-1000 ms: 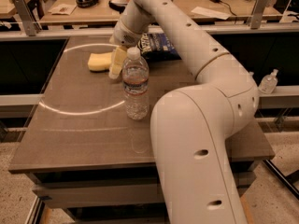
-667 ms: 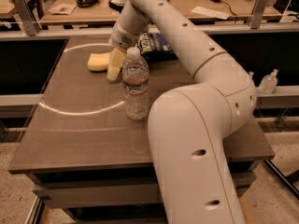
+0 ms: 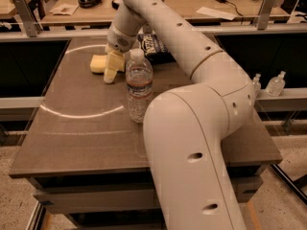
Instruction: Pick sponge
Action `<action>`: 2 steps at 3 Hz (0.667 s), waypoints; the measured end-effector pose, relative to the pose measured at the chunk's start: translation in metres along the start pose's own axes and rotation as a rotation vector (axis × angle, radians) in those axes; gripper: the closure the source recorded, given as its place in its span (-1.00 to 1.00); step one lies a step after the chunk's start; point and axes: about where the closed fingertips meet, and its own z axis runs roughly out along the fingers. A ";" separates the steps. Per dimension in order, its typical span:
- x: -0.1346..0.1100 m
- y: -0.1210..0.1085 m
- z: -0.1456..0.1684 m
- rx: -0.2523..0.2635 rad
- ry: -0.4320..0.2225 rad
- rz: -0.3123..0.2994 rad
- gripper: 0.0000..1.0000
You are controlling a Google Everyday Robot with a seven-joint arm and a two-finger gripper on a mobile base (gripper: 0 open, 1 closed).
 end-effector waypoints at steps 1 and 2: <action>-0.002 0.003 0.002 -0.016 0.020 0.004 -0.19; 0.003 0.006 0.002 -0.032 0.038 0.009 0.30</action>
Offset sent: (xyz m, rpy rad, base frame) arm -0.0097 -0.0136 0.0027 -0.0683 0.0433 0.0043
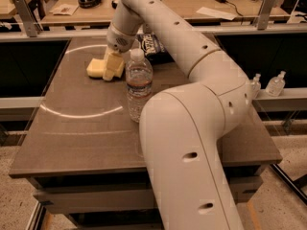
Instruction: Pick sponge
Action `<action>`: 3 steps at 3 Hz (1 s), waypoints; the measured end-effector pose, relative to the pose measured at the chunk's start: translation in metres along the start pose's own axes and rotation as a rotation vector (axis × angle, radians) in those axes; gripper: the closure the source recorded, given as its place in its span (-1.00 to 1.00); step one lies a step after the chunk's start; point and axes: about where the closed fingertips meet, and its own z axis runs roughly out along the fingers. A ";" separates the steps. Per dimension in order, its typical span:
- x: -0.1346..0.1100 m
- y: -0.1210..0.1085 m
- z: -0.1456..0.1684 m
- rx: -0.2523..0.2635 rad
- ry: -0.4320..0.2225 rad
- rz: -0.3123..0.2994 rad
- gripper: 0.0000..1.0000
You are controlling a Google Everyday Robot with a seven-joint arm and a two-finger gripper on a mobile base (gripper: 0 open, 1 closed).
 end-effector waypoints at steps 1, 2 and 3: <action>0.002 0.001 -0.004 -0.002 0.001 0.008 0.91; 0.002 0.001 -0.004 -0.002 0.001 0.008 1.00; -0.007 0.012 -0.056 0.046 -0.116 -0.013 1.00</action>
Offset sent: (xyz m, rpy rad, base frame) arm -0.0253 -0.0421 0.0850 0.1334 -0.0258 0.0132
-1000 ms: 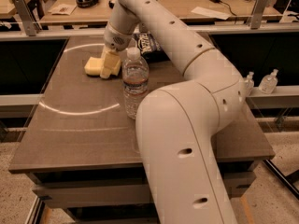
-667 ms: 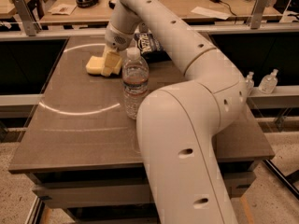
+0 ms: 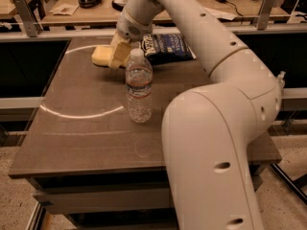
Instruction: Pick sponge
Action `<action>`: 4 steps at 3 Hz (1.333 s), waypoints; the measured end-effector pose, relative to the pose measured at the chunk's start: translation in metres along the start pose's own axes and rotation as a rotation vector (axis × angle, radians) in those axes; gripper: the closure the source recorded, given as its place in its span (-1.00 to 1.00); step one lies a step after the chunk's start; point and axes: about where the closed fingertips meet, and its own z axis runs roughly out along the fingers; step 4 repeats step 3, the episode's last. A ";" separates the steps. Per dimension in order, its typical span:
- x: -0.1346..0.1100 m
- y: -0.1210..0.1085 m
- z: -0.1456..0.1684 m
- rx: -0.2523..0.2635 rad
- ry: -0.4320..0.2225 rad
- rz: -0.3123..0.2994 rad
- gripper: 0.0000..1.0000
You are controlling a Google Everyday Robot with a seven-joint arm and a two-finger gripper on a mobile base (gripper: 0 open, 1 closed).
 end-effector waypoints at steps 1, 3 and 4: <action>-0.011 0.008 -0.063 0.084 -0.122 -0.028 1.00; -0.013 0.017 -0.110 0.132 -0.249 -0.037 1.00; -0.013 0.017 -0.110 0.132 -0.249 -0.037 1.00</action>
Offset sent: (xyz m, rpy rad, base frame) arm -0.0431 -0.0866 0.1449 0.4018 -0.1546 -0.0093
